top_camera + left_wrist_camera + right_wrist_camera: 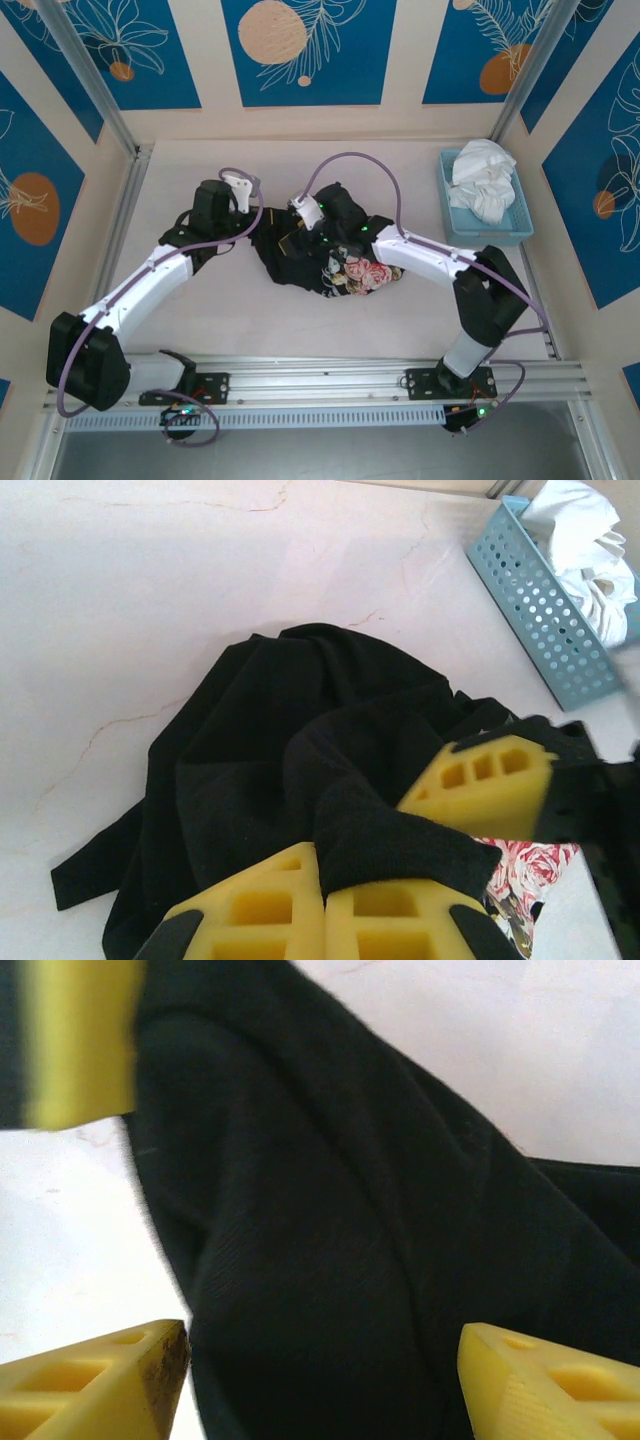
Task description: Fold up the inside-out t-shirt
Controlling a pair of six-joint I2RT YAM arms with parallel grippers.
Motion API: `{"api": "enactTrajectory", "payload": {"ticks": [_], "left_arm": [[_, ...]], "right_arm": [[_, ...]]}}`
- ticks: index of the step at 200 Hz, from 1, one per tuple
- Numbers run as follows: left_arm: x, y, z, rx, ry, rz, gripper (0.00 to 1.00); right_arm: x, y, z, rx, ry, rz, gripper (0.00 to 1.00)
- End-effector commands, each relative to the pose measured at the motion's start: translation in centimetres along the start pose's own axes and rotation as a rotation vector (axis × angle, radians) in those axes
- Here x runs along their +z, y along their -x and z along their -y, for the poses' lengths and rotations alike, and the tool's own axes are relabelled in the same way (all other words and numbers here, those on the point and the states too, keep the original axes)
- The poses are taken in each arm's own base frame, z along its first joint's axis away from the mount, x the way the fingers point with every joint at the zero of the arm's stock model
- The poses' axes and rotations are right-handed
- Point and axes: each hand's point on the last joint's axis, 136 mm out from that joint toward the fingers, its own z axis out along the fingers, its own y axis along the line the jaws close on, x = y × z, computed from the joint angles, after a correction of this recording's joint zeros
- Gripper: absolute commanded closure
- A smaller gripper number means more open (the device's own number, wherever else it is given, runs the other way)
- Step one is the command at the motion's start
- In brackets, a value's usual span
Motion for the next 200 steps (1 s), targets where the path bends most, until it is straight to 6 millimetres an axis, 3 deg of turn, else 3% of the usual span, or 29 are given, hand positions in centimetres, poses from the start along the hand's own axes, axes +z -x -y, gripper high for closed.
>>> {"api": "enactTrajectory", "payload": {"ticks": [1,36,81,124,156,177,200], "left_arm": [[-1.5,1.3,0.9,0.031,-0.032,0.042,1.00],[-1.7,1.4,0.8,0.039,-0.021,0.049,1.00],[-1.2,1.1,-0.4,0.043,0.041,0.037,1.00],[-0.2,0.2,-3.0,0.021,0.169,-0.016,0.97],[-0.2,-0.5,-4.0,0.002,0.244,-0.091,0.79],[-1.2,-0.6,-3.5,0.010,0.257,-0.096,0.65],[-2.4,-0.9,-0.9,0.040,0.188,-0.065,0.51]], "right_arm": [[-0.2,1.8,2.3,0.010,-0.122,0.039,0.32],[-1.3,0.8,5.5,0.155,-0.163,0.023,0.65],[-3.1,1.2,4.1,0.216,0.043,0.071,1.00],[-6.1,3.1,1.7,0.316,0.339,0.150,1.00],[-7.6,4.3,1.6,0.381,0.418,0.194,1.00],[-7.6,4.2,2.7,0.434,0.406,0.200,1.00],[-7.8,4.3,3.6,0.500,0.435,0.221,1.00]]}}
